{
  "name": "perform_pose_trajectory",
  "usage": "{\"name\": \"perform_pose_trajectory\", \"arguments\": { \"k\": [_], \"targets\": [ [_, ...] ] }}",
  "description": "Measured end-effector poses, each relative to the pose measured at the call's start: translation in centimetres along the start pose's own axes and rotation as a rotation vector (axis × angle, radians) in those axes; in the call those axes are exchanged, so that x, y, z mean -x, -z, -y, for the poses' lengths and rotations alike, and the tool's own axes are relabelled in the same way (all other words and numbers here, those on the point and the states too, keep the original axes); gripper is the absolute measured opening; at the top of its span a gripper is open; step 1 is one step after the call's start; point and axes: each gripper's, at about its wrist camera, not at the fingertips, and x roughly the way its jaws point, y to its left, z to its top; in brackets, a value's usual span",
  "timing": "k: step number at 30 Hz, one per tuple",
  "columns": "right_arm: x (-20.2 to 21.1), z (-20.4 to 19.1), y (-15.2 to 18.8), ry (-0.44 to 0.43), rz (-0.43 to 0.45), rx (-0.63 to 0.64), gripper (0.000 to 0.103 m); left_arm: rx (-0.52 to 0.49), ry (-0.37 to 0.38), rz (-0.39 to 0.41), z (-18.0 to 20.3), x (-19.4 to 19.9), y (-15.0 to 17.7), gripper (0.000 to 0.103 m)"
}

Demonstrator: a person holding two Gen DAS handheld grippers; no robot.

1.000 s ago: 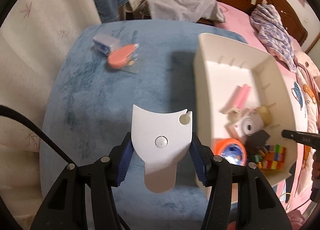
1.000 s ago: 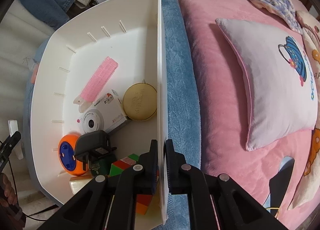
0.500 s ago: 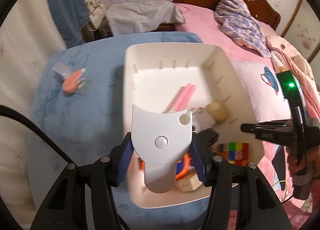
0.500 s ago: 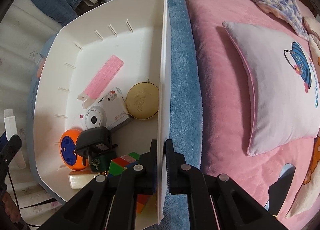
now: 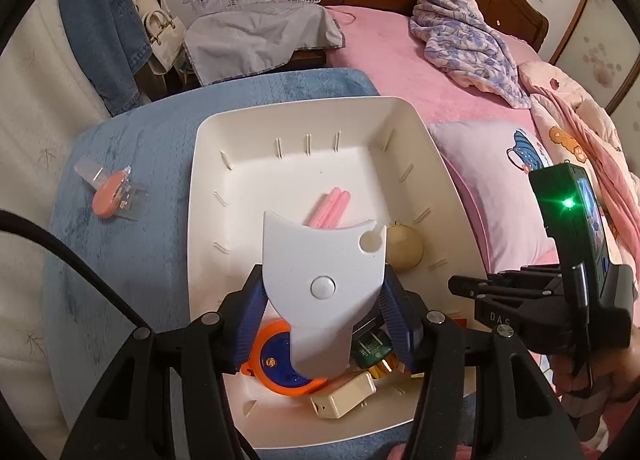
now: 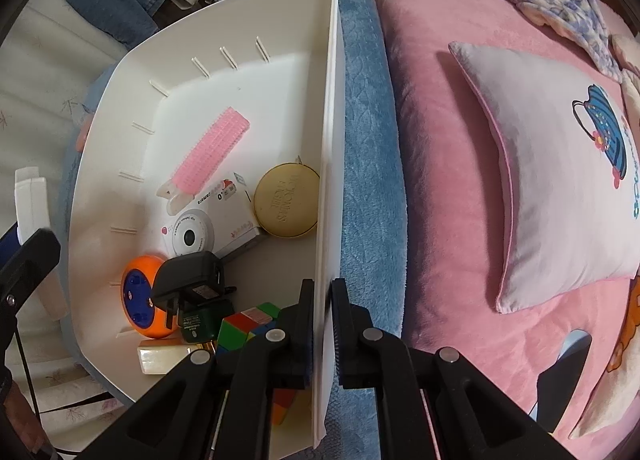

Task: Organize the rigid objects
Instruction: 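Carry the white holder into the tray and open the left gripper, then move the left tool back to the pink tape dispenser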

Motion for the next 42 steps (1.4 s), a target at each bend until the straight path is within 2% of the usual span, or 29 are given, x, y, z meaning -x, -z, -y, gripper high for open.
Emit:
{"name": "perform_pose_trajectory", "arguments": {
  "k": [5,9,18,31,42],
  "targets": [
    [0.0,0.0,0.0,0.002,0.001,-0.004,0.008,0.012,0.001,-0.013,-0.5,-0.3,-0.1,0.060],
    [0.0,0.0,0.0,0.006,0.001,-0.008,0.008,0.012,-0.009,0.010,-1.0,0.1,-0.2,0.074],
    [0.0,-0.2,0.1,0.029,0.003,-0.024,0.008,0.051,-0.034,0.018,-4.2,0.4,-0.6,0.078],
    [-0.2,-1.3,0.1,0.129,-0.005,-0.053,0.008,0.190,-0.072,-0.006,-14.5,1.2,0.3,0.078],
    [-0.1,-0.9,0.6,0.186,0.012,-0.194,0.008,0.251,-0.073,-0.028,-22.5,1.1,-0.6,0.081]
  ]
}}
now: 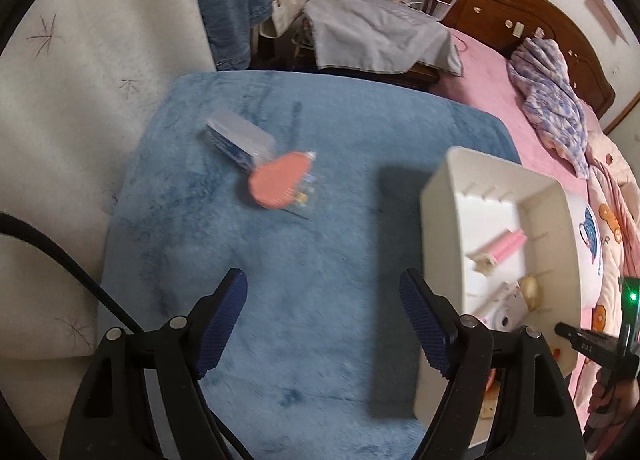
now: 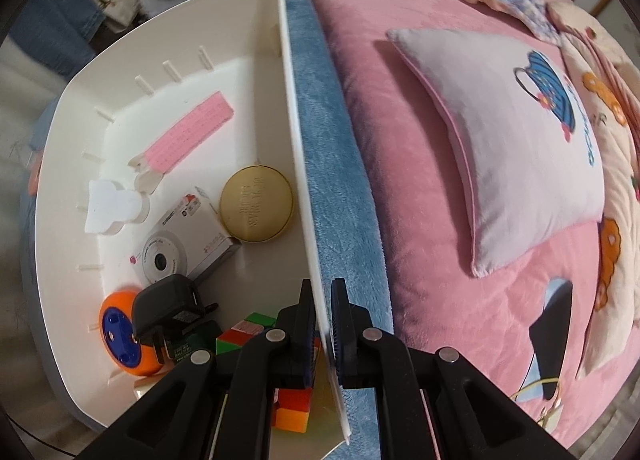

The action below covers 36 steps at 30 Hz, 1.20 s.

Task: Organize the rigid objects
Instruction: 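Move the left tool back to the pink tape dispenser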

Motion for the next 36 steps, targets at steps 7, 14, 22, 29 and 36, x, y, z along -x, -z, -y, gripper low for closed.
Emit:
{"name": "perform_pose_trajectory", "arguments": {
  "k": [7,14,22,29,36],
  "targets": [
    [0.0,-0.1,0.1,0.031,0.010,-0.068,0.010,0.093,0.013,-0.018,-3.2,-2.0,-2.6,0.083],
    [0.1,-0.2,0.2,0.053,0.021,-0.086,0.012,0.254,0.076,-0.063,-5.3,-5.2,-5.3,0.084],
    [0.1,-0.6,0.2,0.083,0.025,-0.080,0.014,0.401,0.072,-0.142,-5.9,-8.9,-8.0,0.087],
    [0.1,-0.7,0.1,0.097,0.019,-0.085,0.014,0.426,-0.020,-0.207,-5.4,-11.2,-9.6,0.089],
    [0.1,-0.8,0.1,0.102,0.014,-0.091,0.015,0.417,-0.070,-0.260,-4.9,-13.3,-10.0,0.089]
  ]
}}
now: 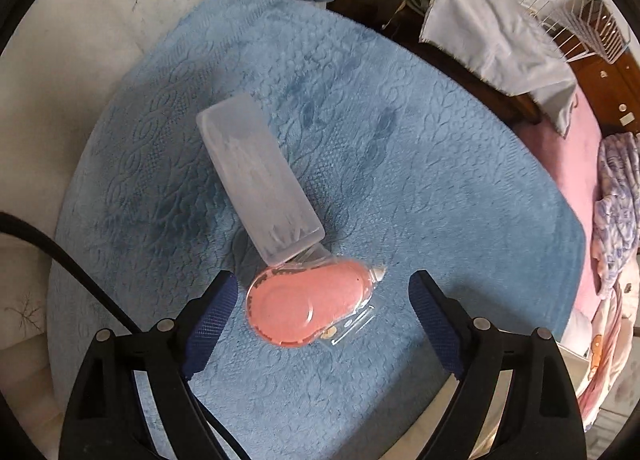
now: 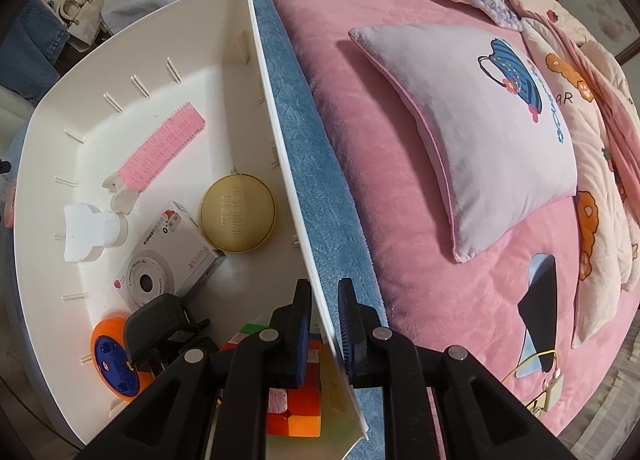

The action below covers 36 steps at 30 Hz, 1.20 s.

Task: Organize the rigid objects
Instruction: 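Move the left tool back to the pink tape dispenser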

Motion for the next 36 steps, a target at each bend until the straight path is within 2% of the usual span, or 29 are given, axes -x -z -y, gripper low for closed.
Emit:
{"name": "perform_pose_trajectory", "arguments": {
  "k": [4,10,17,19,36],
  "targets": [
    [0.0,0.1,-0.1,-0.002,-0.002,-0.005,0.015,-0.015,-0.034,-0.033,0.3,-1.1,-0.2,0.089],
    [-0.1,0.2,-0.1,-0.002,-0.006,-0.008,0.015,0.000,-0.060,-0.037,-0.3,-1.8,-0.7,0.089],
    [-0.2,0.2,0.0,0.000,-0.009,-0.004,0.015,0.003,-0.038,-0.053,-0.6,-2.1,-1.1,0.088],
    [-0.2,0.2,0.0,0.002,-0.011,-0.002,0.015,0.003,-0.026,-0.058,-0.6,-2.1,-1.0,0.080],
    [-0.2,0.2,0.0,0.001,-0.014,-0.001,0.015,-0.039,0.021,-0.022,0.4,-0.1,-0.3,0.077]
  ]
}}
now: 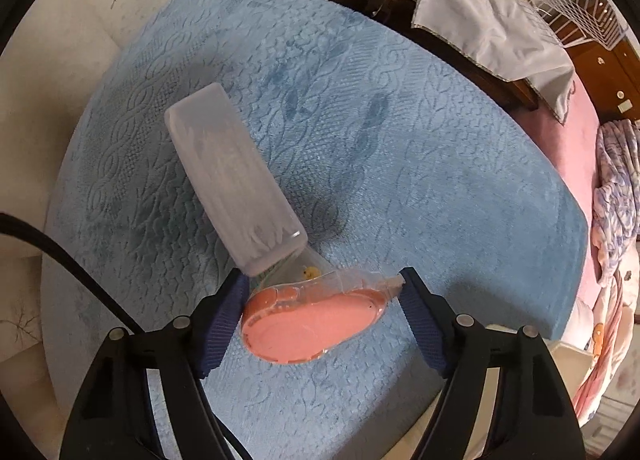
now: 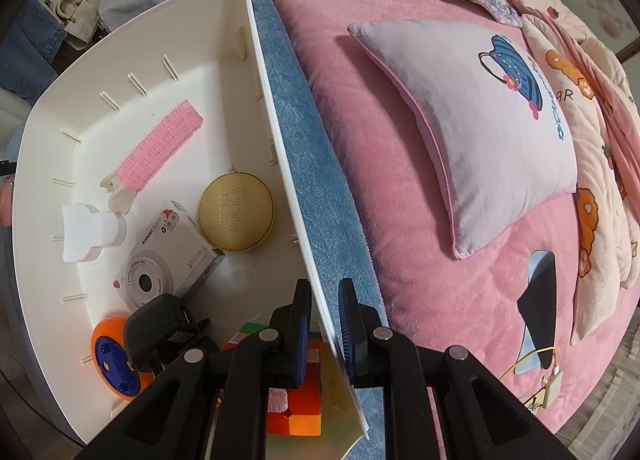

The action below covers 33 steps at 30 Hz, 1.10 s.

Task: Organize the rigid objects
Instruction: 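Move the left tool back to the pink tape dispenser, then grasp the pink tape dispenser with the left gripper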

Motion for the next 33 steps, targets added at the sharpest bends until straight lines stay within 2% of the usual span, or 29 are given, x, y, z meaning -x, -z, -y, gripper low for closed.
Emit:
{"name": "perform_pose_trajectory", "arguments": {
  "k": [1,2,3,5,6,8,13,17,21,25,33],
  "targets": [
    [0.0,0.0,0.0,0.001,0.000,0.001,0.015,-0.005,0.006,0.008,0.0,0.4,0.1,0.075],
    [0.0,0.0,0.0,0.001,-0.001,0.003,0.015,-0.012,0.012,0.014,0.1,0.6,0.3,0.052],
    [-0.1,0.0,0.1,0.000,-0.002,0.006,0.015,-0.018,0.024,0.015,0.1,1.0,0.5,0.036],
    [-0.1,0.0,0.1,0.000,-0.003,0.014,0.015,-0.009,0.054,-0.001,0.0,1.2,0.8,0.035],
    [0.0,-0.1,0.1,-0.002,-0.004,0.017,0.015,0.004,0.092,-0.017,-0.3,1.3,0.9,0.033],
    [0.0,-0.1,0.1,-0.006,-0.005,0.023,0.015,0.030,0.112,-0.032,-0.6,1.3,1.2,0.031],
    [0.1,-0.2,0.1,-0.021,-0.008,0.052,0.015,0.052,0.107,-0.030,-1.3,1.8,2.1,0.031],
    [0.1,-0.2,-0.1,-0.032,-0.011,0.064,0.015,-0.006,0.094,-0.034,-1.0,2.2,2.8,0.032],
    [0.1,-0.2,-0.1,-0.040,-0.011,0.068,0.015,-0.106,0.055,-0.018,-0.1,2.7,4.0,0.045],
    [0.2,-0.1,0.0,-0.043,-0.009,0.067,0.015,-0.201,-0.005,-0.001,0.4,2.7,5.0,0.049],
    [0.1,0.0,0.0,-0.047,-0.001,0.054,0.015,-0.331,-0.041,-0.007,1.4,1.9,6.6,0.069]
  ]
}}
